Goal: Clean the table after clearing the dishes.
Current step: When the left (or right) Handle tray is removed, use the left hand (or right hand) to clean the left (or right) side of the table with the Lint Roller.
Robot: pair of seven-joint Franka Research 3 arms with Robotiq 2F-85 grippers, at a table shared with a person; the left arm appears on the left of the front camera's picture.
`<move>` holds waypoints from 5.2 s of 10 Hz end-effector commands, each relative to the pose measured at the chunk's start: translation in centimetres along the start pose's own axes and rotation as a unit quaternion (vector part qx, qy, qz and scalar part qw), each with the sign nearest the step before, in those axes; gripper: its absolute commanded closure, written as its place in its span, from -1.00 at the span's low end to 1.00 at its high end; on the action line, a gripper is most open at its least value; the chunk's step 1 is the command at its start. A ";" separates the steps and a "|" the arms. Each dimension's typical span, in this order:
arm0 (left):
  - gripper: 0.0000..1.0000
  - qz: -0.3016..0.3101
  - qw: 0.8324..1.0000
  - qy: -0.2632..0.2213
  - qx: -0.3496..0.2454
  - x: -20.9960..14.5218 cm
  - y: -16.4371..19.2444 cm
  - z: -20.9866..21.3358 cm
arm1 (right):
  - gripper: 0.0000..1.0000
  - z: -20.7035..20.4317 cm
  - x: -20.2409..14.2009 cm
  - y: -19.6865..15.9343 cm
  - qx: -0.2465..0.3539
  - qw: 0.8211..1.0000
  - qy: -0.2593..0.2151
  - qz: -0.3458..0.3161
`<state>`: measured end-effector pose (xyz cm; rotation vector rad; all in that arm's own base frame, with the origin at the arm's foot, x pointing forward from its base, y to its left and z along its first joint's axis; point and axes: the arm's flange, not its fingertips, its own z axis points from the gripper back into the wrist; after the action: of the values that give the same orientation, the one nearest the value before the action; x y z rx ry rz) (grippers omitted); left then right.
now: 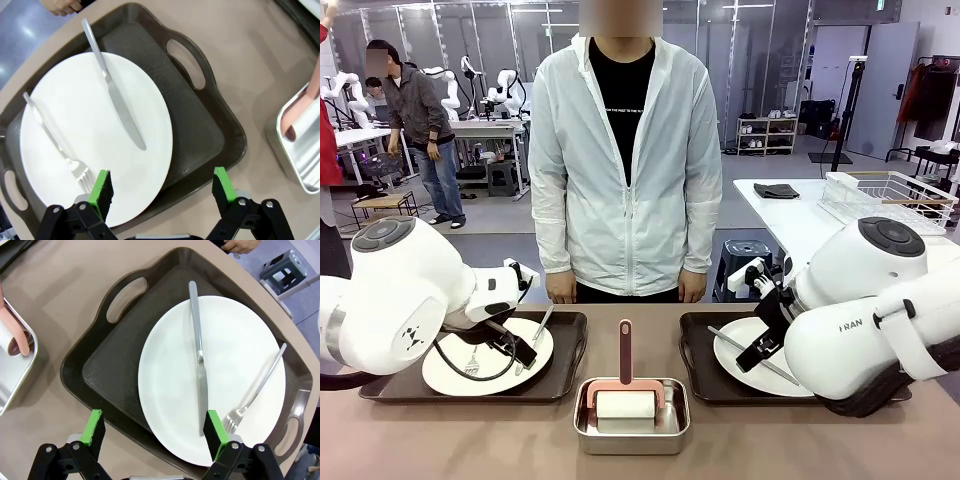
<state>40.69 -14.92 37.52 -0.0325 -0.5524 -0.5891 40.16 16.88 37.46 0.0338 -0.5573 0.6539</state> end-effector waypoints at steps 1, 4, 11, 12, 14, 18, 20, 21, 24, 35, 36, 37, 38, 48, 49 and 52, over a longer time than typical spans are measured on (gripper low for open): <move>-1.00 0.017 0.999 -0.003 -0.032 1.4 2.3 0.4 | -1.00 -0.3 2.8 -1.6 0.035 0.999 0.021 -0.010; -1.00 0.033 0.995 -0.007 -0.096 5.9 6.5 1.3 | -1.00 -0.5 7.6 -4.5 0.066 0.997 0.028 -0.037; -1.00 0.135 0.901 -0.120 -0.395 5.6 14.5 5.5 | -1.00 3.2 8.6 -14.7 0.329 0.921 0.023 -0.209; -1.00 0.150 0.877 -0.150 -0.432 4.4 15.5 5.6 | -1.00 3.8 7.4 -16.1 0.365 0.901 0.008 -0.235; -1.00 0.216 0.839 -0.190 -0.462 1.2 18.1 6.4 | -1.00 5.1 4.7 -20.0 0.419 0.856 -0.030 -0.302; -1.00 0.282 0.828 -0.176 -0.451 -8.6 25.7 12.9 | -1.00 9.0 -2.0 -29.4 0.441 0.804 -0.098 -0.386; -1.00 0.308 0.821 -0.199 -0.437 -14.2 29.0 15.5 | -1.00 10.3 -6.8 -34.0 0.433 0.780 -0.100 -0.440; -1.00 0.317 0.823 -0.192 -0.430 -16.0 29.4 16.4 | -1.00 11.1 -9.2 -35.8 0.434 0.770 -0.101 -0.456; -1.00 0.358 0.821 -0.232 -0.380 -21.0 30.9 20.5 | -1.00 11.8 -18.0 -40.0 0.405 0.737 -0.113 -0.529; -1.00 0.400 0.811 -0.242 -0.353 -23.2 32.2 22.1 | -1.00 11.3 -24.4 -41.2 0.395 0.716 -0.125 -0.561; -1.00 0.400 0.811 -0.242 -0.353 -23.2 32.2 22.1 | -1.00 11.3 -24.4 -41.2 0.395 0.716 -0.125 -0.561; -1.00 0.400 0.811 -0.242 -0.353 -23.2 32.2 22.1 | -1.00 11.3 -24.4 -41.2 0.395 0.716 -0.125 -0.561; -1.00 0.400 0.811 -0.242 -0.353 -23.2 32.2 22.1 | -1.00 11.3 -24.4 -41.2 0.395 0.716 -0.125 -0.561; -1.00 0.400 0.811 -0.242 -0.353 -23.2 32.2 22.1 | -1.00 11.3 -24.4 -41.2 0.395 0.716 -0.125 -0.561; -1.00 0.400 0.811 -0.242 -0.353 -23.2 32.2 22.1 | -1.00 11.3 -24.4 -41.2 0.395 0.716 -0.125 -0.561; -1.00 0.400 0.811 -0.242 -0.353 -23.2 32.2 22.1 | -1.00 11.3 -24.4 -41.2 0.395 0.716 -0.125 -0.561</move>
<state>31.21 27.92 48.60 -1.1024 -0.7181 0.0983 43.08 -32.26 40.32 1.2106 -0.3663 -0.3873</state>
